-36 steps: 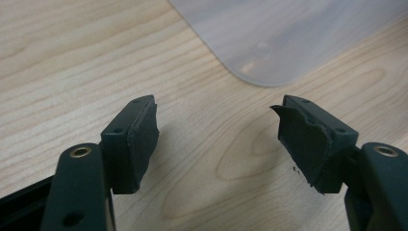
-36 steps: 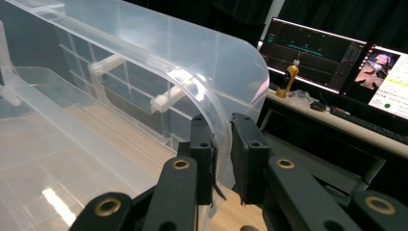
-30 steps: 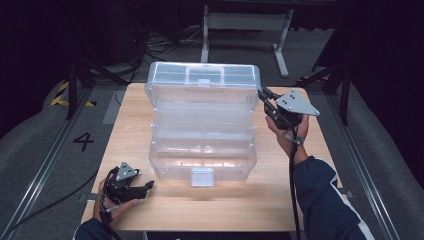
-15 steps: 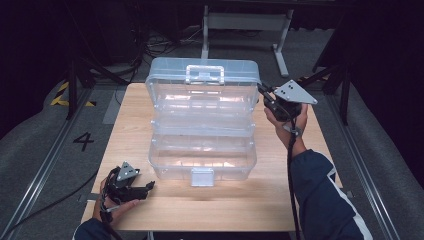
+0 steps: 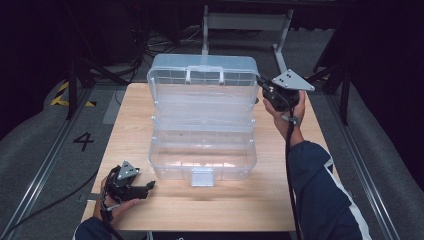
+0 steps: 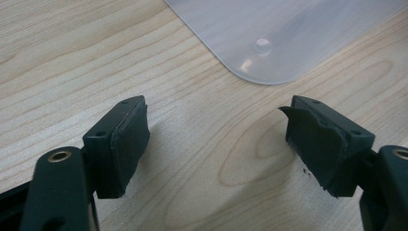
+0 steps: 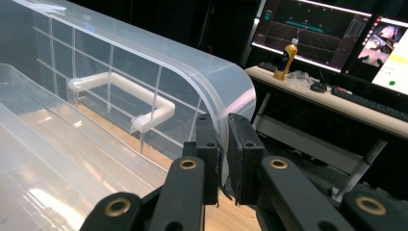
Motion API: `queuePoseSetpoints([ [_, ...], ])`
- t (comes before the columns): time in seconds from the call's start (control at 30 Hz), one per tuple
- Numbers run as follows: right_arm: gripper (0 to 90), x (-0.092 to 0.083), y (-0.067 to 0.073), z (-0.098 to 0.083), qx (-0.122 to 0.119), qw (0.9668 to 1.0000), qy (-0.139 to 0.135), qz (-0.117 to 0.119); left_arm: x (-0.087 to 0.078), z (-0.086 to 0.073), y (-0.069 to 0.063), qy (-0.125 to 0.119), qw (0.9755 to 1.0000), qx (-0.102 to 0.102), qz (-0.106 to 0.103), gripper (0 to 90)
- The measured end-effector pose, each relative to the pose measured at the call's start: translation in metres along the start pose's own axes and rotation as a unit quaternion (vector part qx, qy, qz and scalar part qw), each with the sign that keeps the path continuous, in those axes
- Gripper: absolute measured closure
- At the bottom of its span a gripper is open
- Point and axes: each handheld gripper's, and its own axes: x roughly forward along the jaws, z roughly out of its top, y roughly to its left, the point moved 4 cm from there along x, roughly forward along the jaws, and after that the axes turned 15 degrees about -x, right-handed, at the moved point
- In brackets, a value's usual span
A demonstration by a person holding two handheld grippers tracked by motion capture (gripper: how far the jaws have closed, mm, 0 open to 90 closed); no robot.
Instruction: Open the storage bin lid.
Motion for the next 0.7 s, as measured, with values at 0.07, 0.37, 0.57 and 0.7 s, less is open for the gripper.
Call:
queuePoseSetpoints([
  [0.07, 84.9, 0.004, -0.002, 0.0, 0.007, 1.0, 0.002, 0.001, 0.0, 0.0, 0.0, 0.001, 1.0, 0.001, 0.0, 23.5],
  [0.37, 85.1, 0.016, -0.009, -0.002, 0.025, 0.9996, 0.012, 0.006, 0.0, 0.0, 0.0, 0.0, 1.0, -0.001, 0.001, 23.3],
  [0.57, 85.1, 0.023, -0.012, -0.002, 0.032, 0.9993, 0.017, 0.01, 0.001, 0.0, 0.0, 0.0, 1.0, -0.002, 0.002, 22.0],
  [0.7, 85.0, 0.028, -0.015, -0.002, 0.032, 0.9991, 0.025, 0.013, 0.001, 0.0, -0.001, 0.0, 1.0, -0.006, 0.005, 21.4],
])
